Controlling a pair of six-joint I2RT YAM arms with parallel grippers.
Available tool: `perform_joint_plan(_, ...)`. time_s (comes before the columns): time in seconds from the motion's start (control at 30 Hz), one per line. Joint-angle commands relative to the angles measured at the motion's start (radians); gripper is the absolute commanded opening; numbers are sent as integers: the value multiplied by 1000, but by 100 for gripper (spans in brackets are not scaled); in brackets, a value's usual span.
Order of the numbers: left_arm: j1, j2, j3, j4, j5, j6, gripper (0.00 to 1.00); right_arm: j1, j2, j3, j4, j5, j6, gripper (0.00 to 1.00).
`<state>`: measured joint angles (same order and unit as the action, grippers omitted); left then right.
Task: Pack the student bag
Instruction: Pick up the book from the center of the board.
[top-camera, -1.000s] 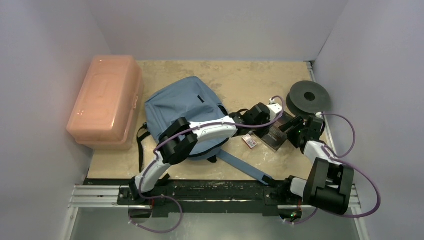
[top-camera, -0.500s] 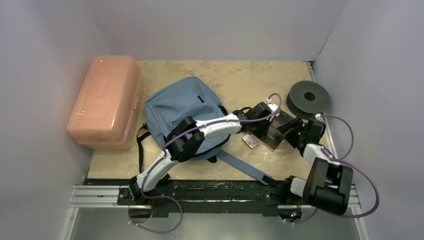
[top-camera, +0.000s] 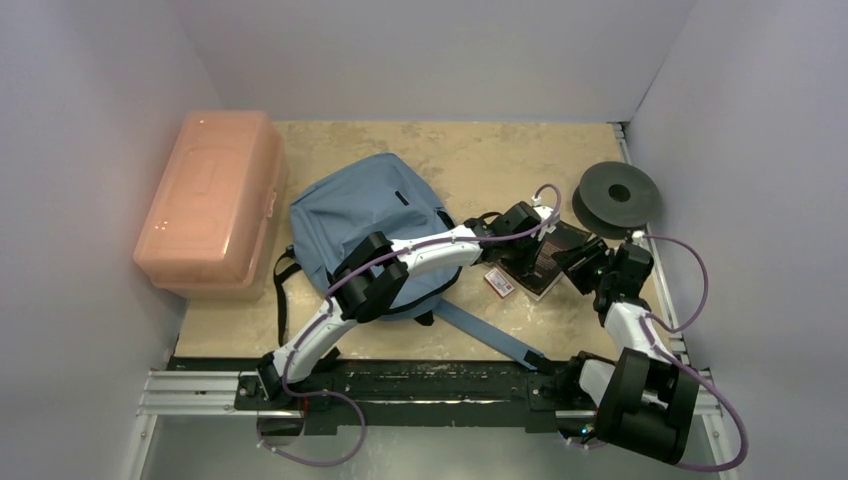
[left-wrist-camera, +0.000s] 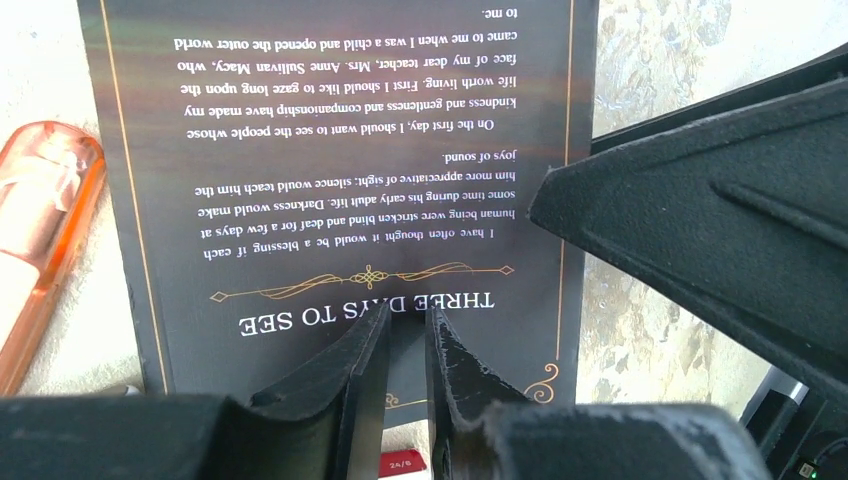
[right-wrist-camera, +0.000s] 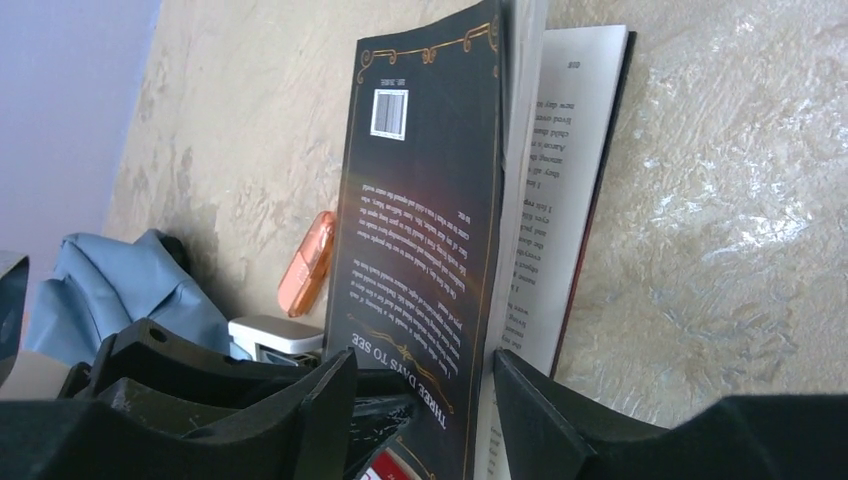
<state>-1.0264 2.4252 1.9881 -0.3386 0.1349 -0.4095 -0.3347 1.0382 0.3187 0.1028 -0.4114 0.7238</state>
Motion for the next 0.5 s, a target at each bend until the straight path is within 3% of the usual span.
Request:
perform_joint_plan(0.0, -3, 37, 12, -45, 45, -11, 18, 7, 30, -10, 47, -51, 47, 53)
perform_joint_plan(0.17, -3, 15, 2, -40, 54, -4, 18, 8, 66, -28, 83, -42, 69, 46)
perform_joint_plan(0.4, -3, -27, 15, -65, 52, 32, 19, 7, 45, -30, 49, 54, 33, 0)
perform_joint_plan(0.47, 0, -47, 21, -80, 61, 40, 21, 7, 47, -15, 26, 77, 1, 0)
